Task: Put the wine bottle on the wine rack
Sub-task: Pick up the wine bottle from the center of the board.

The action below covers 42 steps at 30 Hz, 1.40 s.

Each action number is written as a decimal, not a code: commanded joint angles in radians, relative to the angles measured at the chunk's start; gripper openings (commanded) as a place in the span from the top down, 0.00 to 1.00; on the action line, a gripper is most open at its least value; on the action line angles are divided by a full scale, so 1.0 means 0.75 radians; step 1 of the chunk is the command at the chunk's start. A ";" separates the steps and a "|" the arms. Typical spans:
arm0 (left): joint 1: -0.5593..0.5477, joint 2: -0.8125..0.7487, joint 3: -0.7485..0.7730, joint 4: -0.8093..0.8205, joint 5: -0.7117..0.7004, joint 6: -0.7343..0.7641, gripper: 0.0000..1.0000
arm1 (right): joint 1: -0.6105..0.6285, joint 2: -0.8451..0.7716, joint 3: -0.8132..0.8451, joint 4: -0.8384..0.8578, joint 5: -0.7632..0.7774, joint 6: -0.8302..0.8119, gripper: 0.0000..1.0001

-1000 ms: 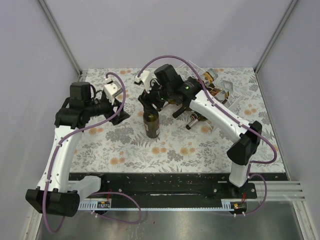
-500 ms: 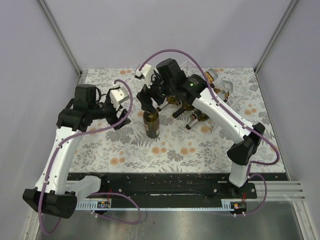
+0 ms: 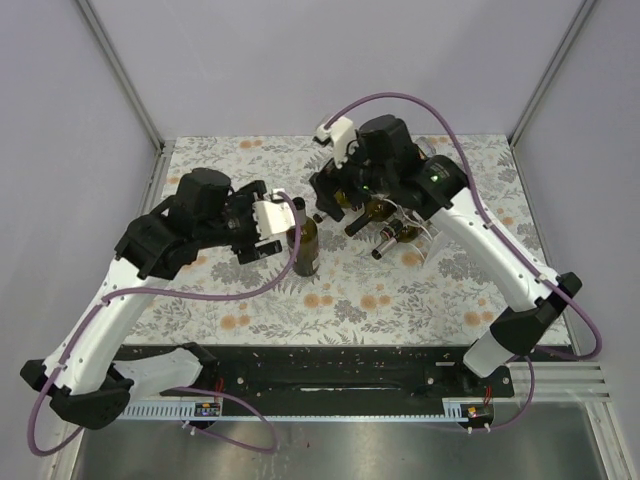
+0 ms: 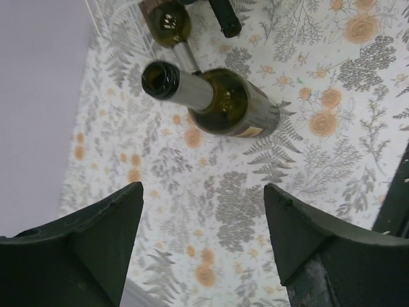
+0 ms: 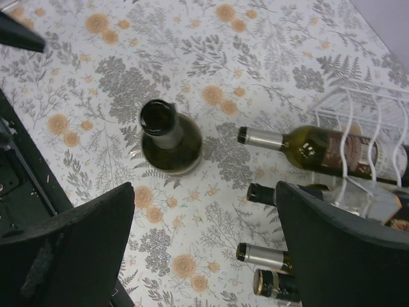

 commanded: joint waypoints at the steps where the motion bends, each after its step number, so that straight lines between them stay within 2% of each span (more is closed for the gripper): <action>1: -0.217 0.074 0.183 -0.111 -0.341 0.149 0.20 | -0.157 -0.093 -0.032 0.053 -0.083 0.097 0.01; 3: -0.348 0.114 0.229 -0.146 -0.500 0.222 0.20 | -0.208 -0.109 -0.052 0.045 -0.096 0.099 0.00; 6: -0.473 0.178 0.268 -0.172 -0.627 0.351 0.21 | -0.255 -0.128 -0.105 0.047 -0.116 0.112 0.00; 12: -0.618 0.305 0.264 -0.187 -0.824 0.662 0.23 | -0.366 -0.189 -0.226 0.061 -0.143 0.136 0.01; 17: -0.649 0.415 0.317 -0.199 -0.863 0.848 0.23 | -0.433 -0.236 -0.275 0.063 -0.170 0.144 0.01; 28: -0.653 0.569 0.249 -0.236 -1.045 1.241 0.25 | -0.497 -0.261 -0.296 0.059 -0.217 0.151 0.00; 42: -0.578 0.710 0.261 -0.297 -1.174 1.372 0.26 | -0.515 -0.287 -0.316 0.059 -0.284 0.155 0.01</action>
